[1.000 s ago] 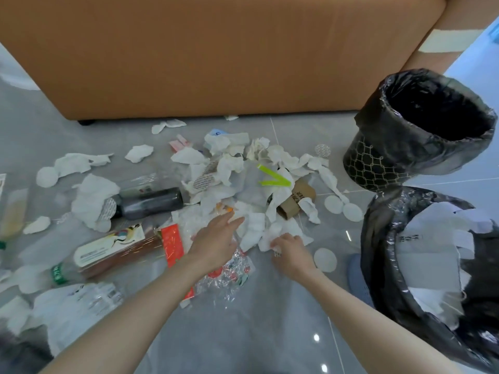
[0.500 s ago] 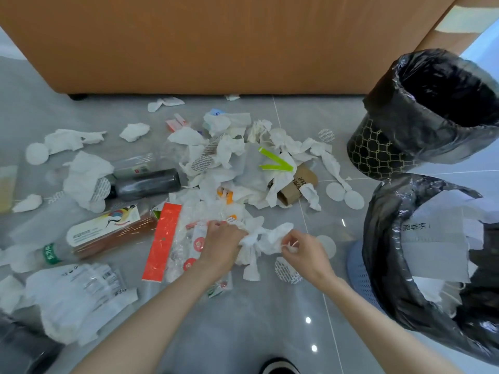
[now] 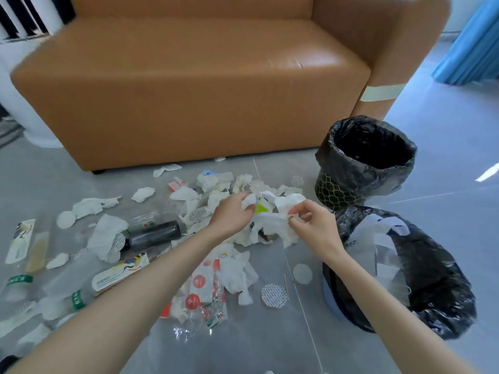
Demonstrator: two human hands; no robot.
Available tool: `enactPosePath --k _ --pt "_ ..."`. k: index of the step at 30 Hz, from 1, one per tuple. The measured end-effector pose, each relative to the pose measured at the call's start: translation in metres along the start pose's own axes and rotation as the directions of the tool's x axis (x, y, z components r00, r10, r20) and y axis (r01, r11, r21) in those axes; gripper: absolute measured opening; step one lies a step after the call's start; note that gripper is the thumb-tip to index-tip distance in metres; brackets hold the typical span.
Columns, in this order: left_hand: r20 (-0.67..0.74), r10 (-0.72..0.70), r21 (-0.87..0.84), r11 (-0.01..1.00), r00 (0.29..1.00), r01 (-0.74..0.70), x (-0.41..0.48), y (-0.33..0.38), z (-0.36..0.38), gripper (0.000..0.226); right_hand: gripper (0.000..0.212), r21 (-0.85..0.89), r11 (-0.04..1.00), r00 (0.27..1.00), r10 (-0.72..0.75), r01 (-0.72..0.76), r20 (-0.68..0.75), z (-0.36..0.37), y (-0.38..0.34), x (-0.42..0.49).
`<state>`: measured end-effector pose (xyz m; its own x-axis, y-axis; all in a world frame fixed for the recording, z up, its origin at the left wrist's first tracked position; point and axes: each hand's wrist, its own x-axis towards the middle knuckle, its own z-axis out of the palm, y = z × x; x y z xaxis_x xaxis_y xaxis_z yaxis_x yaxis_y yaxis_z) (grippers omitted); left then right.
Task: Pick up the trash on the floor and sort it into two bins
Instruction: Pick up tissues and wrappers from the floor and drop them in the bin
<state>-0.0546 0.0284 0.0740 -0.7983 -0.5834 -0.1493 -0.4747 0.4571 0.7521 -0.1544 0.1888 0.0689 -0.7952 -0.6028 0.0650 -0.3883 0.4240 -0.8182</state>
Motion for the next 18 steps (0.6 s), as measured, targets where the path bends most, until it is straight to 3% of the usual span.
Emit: enactPosePath --k 7,13,18 --pt "0.145 0.218 0.127 0.963 0.965 -0.237 -0.006 0.117 0.005 0.015 0.01 -0.006 0.999 0.981 0.031 -0.032 -0.189 -0.103 -0.007 -0.015" --pt "0.319 0.272 0.13 0.936 0.908 -0.326 -0.021 0.18 0.068 0.014 0.007 -0.159 0.972 0.947 0.122 -0.175 -0.298 -0.163 0.029 -0.043" --pt "0.499 0.234 0.012 0.961 0.835 -0.276 -0.035 0.199 0.114 0.052 0.011 -0.192 0.91 0.906 0.304 -0.367 -0.294 -0.181 0.071 -0.06"
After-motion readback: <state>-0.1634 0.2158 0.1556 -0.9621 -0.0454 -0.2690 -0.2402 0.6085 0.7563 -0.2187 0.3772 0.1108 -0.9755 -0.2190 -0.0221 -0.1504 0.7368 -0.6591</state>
